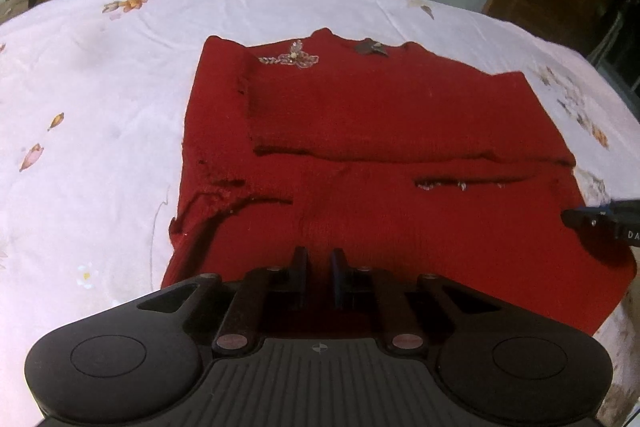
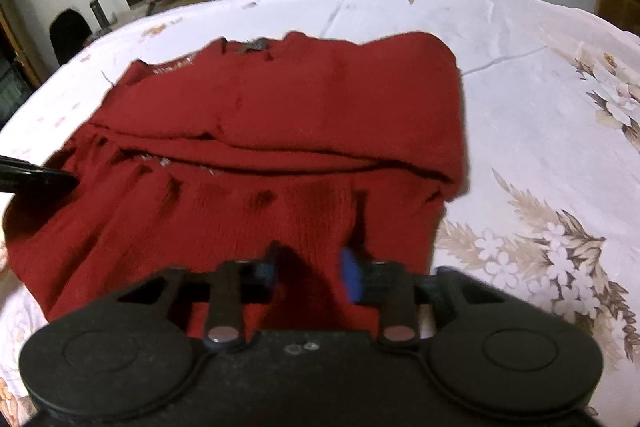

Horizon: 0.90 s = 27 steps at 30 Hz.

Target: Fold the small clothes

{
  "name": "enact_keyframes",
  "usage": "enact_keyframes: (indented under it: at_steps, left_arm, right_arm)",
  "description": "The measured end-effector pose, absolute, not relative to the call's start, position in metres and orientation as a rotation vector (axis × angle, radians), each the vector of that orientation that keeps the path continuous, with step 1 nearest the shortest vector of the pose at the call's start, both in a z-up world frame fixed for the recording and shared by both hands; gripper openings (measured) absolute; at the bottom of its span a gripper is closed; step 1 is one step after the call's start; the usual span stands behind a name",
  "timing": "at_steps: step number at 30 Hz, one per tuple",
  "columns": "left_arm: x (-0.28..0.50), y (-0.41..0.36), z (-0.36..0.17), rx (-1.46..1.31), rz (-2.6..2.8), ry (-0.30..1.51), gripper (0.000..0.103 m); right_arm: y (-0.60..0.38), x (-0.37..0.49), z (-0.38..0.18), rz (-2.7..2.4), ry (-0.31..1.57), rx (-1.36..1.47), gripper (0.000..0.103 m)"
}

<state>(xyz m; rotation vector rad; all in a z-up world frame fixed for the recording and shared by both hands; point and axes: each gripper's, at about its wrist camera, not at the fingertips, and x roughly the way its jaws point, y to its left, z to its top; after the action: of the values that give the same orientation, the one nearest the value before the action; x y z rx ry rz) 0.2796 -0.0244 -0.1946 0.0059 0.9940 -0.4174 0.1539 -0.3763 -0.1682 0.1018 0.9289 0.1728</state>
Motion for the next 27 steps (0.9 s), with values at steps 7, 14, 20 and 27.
enact_keyframes:
  at_steps: [7,14,20,27]
  left_arm:
    - [0.27,-0.019,-0.186,-0.025,-0.378,0.925,0.008]
    - [0.263,-0.006,-0.149,-0.13,-0.367,0.797,0.008]
    - [0.293,-0.008,-0.117,-0.153,-0.356,0.695,0.008]
    - [0.358,-0.017,-0.128,-0.171,-0.271,0.68,0.008]
  right_arm:
    - [-0.376,0.143,-0.159,0.18,0.878,0.177,0.009]
    - [-0.374,0.128,-0.119,0.169,0.733,0.203,0.009]
    - [-0.387,0.15,-0.084,0.155,0.632,0.23,0.009]
    - [-0.408,0.225,-0.092,0.112,0.617,0.278,0.009]
